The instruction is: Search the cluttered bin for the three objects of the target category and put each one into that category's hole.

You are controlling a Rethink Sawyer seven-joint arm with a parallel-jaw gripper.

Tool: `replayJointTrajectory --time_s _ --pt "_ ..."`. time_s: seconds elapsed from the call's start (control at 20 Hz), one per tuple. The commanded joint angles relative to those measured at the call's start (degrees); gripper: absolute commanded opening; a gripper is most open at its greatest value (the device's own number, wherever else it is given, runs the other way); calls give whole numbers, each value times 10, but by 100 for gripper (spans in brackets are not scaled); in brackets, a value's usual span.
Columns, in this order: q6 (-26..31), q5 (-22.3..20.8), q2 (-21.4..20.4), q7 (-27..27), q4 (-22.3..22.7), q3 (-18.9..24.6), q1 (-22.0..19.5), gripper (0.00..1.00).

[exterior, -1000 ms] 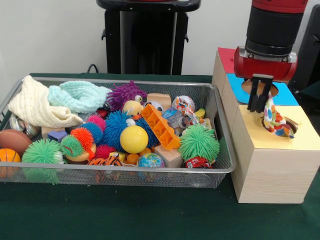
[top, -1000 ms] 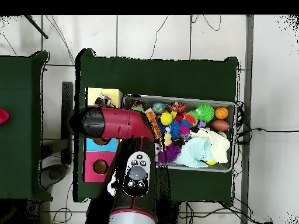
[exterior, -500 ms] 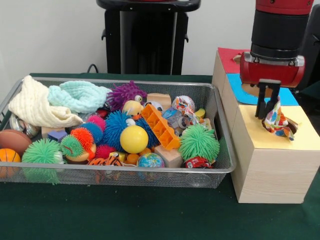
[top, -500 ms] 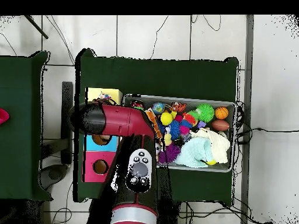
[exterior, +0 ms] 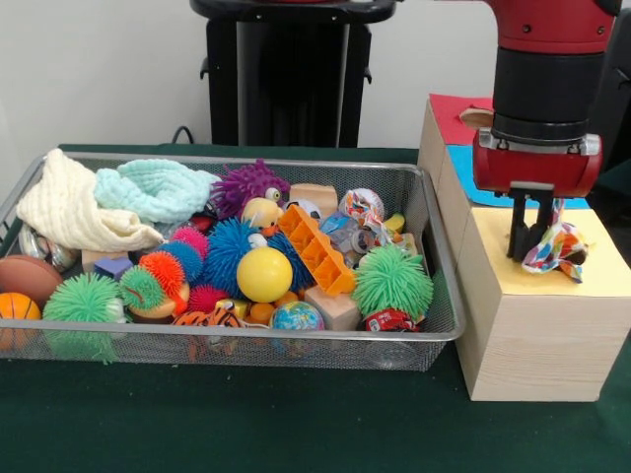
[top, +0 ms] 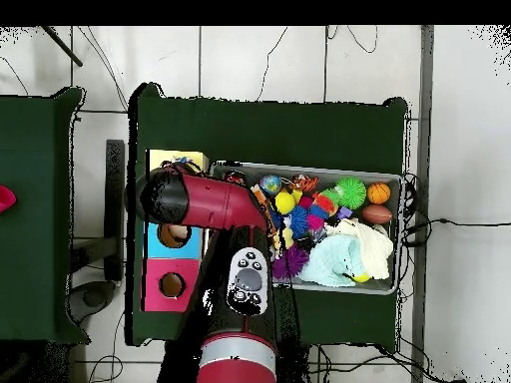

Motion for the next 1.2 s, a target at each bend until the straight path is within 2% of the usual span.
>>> replayJointTrajectory --time_s 0.05,0.3,0.45,0.85,1.2 --pt "112 38 60 124 18 53 1 0" --pt "251 24 86 151 -24 5 31 0" --pt "287 25 100 158 -35 -4 35 0" --pt "217 39 96 127 9 14 30 0" --pt "151 42 104 113 20 21 28 0"
